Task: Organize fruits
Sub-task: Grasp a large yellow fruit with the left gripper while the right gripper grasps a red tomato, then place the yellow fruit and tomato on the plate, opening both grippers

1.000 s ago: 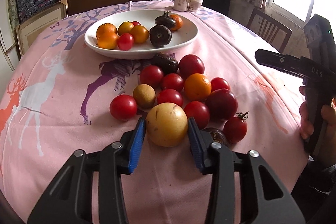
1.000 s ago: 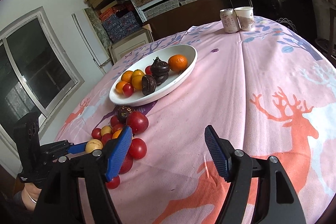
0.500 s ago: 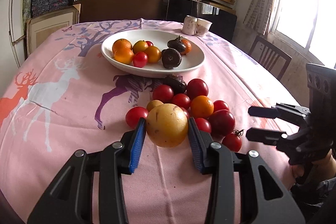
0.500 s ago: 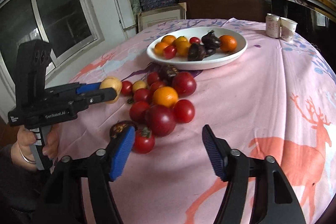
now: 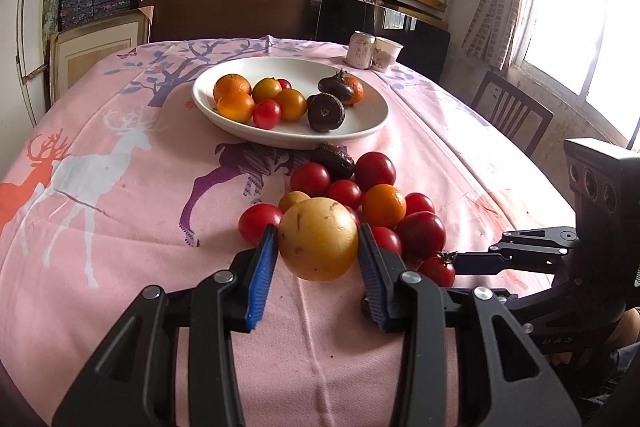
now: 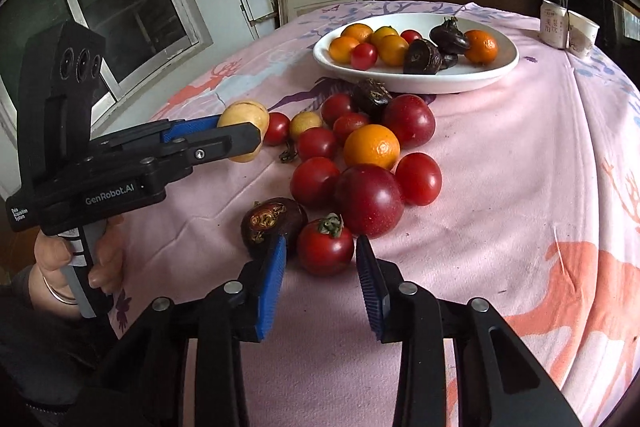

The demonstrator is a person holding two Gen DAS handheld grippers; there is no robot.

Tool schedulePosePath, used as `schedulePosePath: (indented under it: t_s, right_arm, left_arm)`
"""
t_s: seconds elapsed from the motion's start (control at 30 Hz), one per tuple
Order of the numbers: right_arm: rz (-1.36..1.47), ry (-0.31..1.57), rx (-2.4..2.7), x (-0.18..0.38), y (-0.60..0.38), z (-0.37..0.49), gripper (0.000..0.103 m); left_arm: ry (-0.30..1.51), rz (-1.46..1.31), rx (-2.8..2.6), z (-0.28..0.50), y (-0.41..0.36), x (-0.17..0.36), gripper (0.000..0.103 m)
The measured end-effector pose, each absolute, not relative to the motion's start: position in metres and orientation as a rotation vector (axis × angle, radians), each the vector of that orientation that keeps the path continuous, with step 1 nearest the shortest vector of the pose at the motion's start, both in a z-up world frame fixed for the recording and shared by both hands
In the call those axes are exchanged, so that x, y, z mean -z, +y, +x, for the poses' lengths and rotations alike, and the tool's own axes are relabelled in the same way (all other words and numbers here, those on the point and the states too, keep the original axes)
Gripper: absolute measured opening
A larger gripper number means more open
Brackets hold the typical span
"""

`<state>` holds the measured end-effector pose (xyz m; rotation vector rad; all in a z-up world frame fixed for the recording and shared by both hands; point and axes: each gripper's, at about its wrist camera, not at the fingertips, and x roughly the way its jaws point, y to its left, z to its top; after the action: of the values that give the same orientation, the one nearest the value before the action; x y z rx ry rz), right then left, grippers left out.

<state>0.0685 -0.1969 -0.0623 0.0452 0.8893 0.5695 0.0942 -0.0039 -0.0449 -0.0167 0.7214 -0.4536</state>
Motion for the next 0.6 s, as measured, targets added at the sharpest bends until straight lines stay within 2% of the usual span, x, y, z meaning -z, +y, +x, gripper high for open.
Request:
schedulePosePath:
  t_s: [0.03, 0.33, 0.6]
  right_arm:
    - [0.056, 0.888, -0.570, 0.062, -0.198, 0.068, 0.029]
    - [0.185, 0.776, -0.580, 0.024, -0.235, 0.070, 0.029]
    - [0.245, 0.736, -0.513, -0.019, -0.258, 0.154, 0.029]
  left_arm:
    - [0.721, -0.018, 0.453, 0.094, -0.004, 0.045, 0.039]
    - [0.703, -0.056, 0.491, 0.099, 0.000, 0.033, 0.039]
    - [0.673, 0.022, 0.447, 0.172, -0.023, -0.004, 0.040]
